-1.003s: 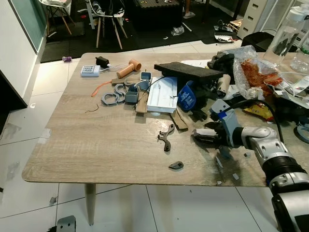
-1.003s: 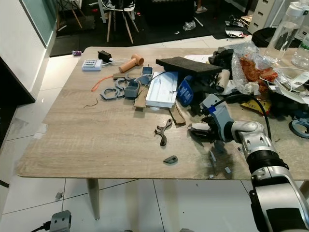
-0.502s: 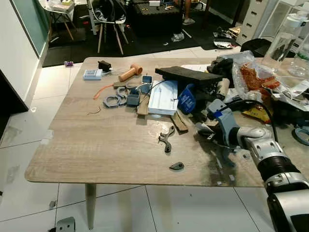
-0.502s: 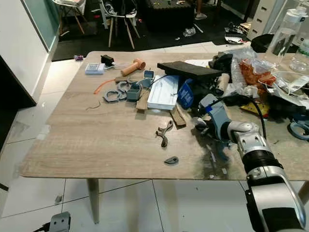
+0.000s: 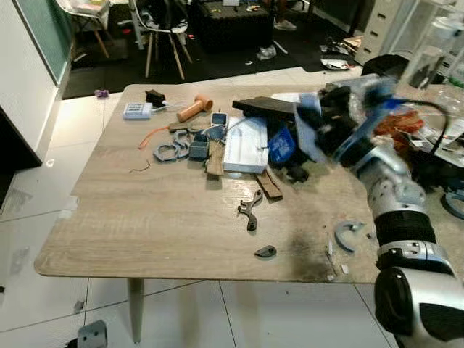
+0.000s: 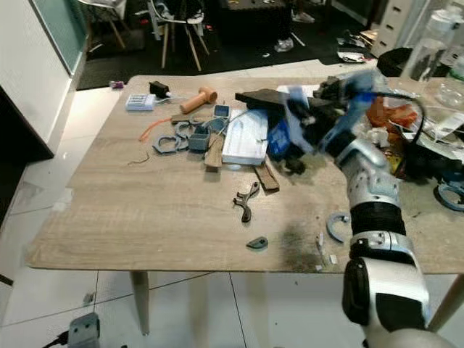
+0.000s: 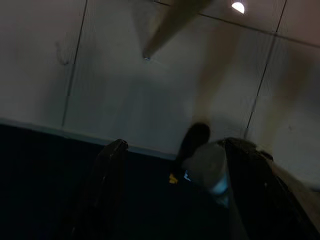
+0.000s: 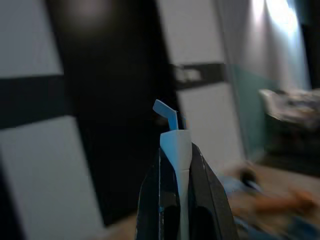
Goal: Picking trash to rubbish bin
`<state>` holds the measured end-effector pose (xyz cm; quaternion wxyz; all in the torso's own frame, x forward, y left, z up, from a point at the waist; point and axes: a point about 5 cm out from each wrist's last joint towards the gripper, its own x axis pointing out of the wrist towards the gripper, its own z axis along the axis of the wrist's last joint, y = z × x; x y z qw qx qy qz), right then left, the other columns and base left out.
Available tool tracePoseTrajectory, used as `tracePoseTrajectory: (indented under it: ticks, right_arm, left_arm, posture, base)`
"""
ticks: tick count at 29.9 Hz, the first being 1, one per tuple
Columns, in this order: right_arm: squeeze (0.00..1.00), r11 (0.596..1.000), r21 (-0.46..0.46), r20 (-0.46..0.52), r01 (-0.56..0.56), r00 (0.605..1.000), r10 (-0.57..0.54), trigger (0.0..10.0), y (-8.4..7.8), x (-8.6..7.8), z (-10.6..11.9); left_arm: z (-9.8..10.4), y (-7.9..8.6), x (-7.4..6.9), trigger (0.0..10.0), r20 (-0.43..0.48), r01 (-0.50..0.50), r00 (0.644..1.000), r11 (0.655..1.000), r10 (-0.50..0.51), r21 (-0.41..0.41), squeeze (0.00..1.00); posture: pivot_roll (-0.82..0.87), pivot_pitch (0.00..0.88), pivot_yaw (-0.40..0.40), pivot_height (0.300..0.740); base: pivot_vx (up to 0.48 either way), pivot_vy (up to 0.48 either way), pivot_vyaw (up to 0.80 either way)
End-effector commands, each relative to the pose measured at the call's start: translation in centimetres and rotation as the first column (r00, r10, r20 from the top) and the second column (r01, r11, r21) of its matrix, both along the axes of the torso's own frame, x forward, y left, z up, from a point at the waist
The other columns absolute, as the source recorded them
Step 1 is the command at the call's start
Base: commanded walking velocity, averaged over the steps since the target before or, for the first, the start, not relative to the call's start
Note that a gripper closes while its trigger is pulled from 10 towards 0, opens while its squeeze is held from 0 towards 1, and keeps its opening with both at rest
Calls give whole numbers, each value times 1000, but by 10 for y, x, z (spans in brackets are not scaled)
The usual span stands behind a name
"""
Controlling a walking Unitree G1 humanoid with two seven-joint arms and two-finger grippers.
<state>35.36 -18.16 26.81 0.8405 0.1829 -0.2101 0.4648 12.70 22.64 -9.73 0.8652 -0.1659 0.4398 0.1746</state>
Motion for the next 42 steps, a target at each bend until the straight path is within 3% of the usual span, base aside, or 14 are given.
tracePoseTrajectory:
  ticks: [1,5,7,12,17,18,20,21,29,35,36,39,40,42]
  right_arm:
    - [0,996,28,6,-86,996,86,10000,2,-8,-1]
    - [0,935,-45,-1,-352,936,353,10000,34,-33,-19]
    - [0,919,-56,-22,-391,920,390,10000,42,-36,-25]
    - [0,796,-139,-162,-589,807,569,10000,89,-60,-58]
    - [0,754,-173,-262,-633,768,585,10000,111,-70,-79]
    - [0,732,-199,-332,-651,748,575,10000,124,-74,-99]
    - [0,724,-206,-355,-658,740,572,10000,128,-76,-106]
    - [0,694,-231,-411,-682,715,566,10000,135,-83,-122]
    - [0,672,-234,-456,-703,689,562,10000,141,-89,-133]
    - [0,677,-374,-539,-633,743,396,10000,145,-80,-167]
    - [0,618,-501,-586,-606,763,274,10000,142,-79,-194]
    - [0,509,-651,-613,-563,786,86,10000,129,-81,-230]
    - [0,509,-651,-613,-563,786,86,10000,129,-81,-230]
    - [0,479,-705,-631,-523,771,-85,10000,113,-85,-256]
  left_arm:
    - [-1,2,-4,10000,-13,-44,999,999,44,-12,0]
    - [-1,9,-6,10000,-41,-69,997,997,70,19,0]
    - [-1,10,-7,10000,-49,-72,996,997,73,25,0]
    - [-3,11,-14,10000,-89,-76,993,997,79,32,0]
    - [-5,8,-18,10000,-114,-44,992,998,48,33,0]
    - [-7,5,-20,10000,-124,-28,992,999,32,32,0]
    - [-7,4,-20,10000,-126,-27,992,999,30,31,0]
    - [-8,2,-21,10000,-127,-29,991,999,33,27,0]
    - [-8,1,-21,10000,-126,-48,991,998,51,27,0]
    - [-8,3,-22,10000,-125,-58,990,998,62,31,0]
    - [-8,3,-22,10000,-125,-60,990,998,64,30,0]
    - [-8,2,-24,10000,-127,-63,990,998,66,29,0]
    - [-8,2,-24,10000,-127,-63,990,998,66,29,0]
    - [-9,2,-26,10000,-130,-64,989,998,67,28,0]
  posture:
    - [-22,32,32,740]
    - [-20,24,31,740]
    - [-20,24,31,740]
    - [-19,21,35,740]
    - [-21,22,36,740]
    - [-21,23,33,740]
    - [-21,23,33,740]
    - [-14,25,28,740]
    - [-7,27,18,740]
    - [3,25,11,740]
    - [9,25,10,740]
    - [13,25,8,740]
    - [13,25,8,740]
    - [17,25,7,740]
  base:
    - [0,0,0]
    - [0,0,0]
    - [0,0,0]
    - [-64,0,0]
    - [-379,0,0]
    - [-428,0,0]
    - [-428,0,0]
    - [-315,0,0]
    - [-315,0,0]
    - [-313,0,0]
    - [-319,0,0]
    - [-314,0,0]
    - [-315,0,0]
    - [-313,0,0]
